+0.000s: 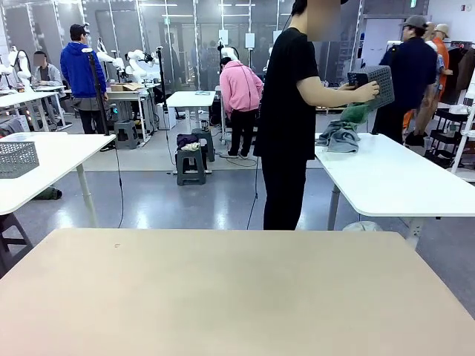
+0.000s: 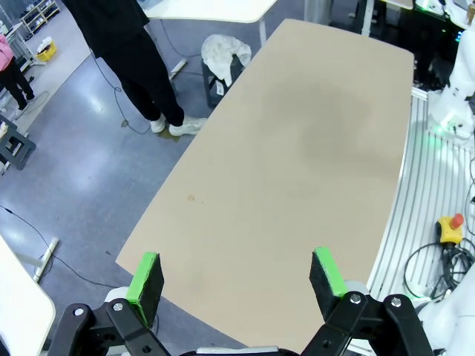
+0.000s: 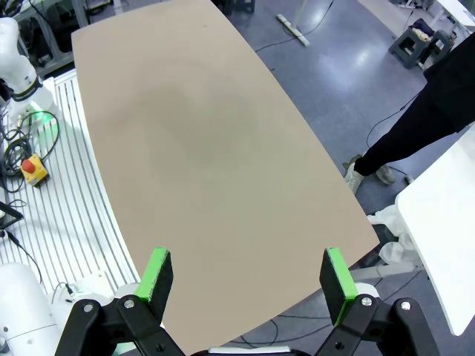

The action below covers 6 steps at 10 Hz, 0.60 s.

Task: Fold the towels and place them in the basket.
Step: When a person lays out a Towel with hook on the table, fold it in half twice.

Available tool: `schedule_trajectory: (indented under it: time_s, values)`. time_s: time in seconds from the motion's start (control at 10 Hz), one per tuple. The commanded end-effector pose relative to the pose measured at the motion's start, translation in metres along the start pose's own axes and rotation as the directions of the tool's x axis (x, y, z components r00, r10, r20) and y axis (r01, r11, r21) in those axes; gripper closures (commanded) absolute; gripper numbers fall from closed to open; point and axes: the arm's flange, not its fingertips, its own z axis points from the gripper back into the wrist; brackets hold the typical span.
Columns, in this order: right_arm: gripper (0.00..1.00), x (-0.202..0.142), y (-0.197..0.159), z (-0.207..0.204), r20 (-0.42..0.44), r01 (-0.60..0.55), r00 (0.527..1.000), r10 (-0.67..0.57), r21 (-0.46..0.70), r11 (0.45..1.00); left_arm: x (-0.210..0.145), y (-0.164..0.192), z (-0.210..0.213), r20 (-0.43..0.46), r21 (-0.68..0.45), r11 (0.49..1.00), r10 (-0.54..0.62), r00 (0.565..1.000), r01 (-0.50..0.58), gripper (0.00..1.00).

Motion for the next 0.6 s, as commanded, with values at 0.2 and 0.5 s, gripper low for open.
schedule_trajectory:
  time_s: [0.2, 0.5]
  values:
    - [0.0, -0.0005, 0.0004, -0.0004, 0.0, 0.001, 1.0, -0.001, 0.001, 1.0, -0.001, 0.0007, 0.0003, 0.005, 0.001, 1.0, 0.005, 1.0, -0.005, 0.0]
    - [0.0, -0.0005, 0.0004, -0.0004, 0.0, 0.001, 1.0, -0.001, 0.001, 1.0, -0.001, 0.0007, 0.0003, 0.005, 0.001, 1.0, 0.005, 1.0, -0.005, 0.0]
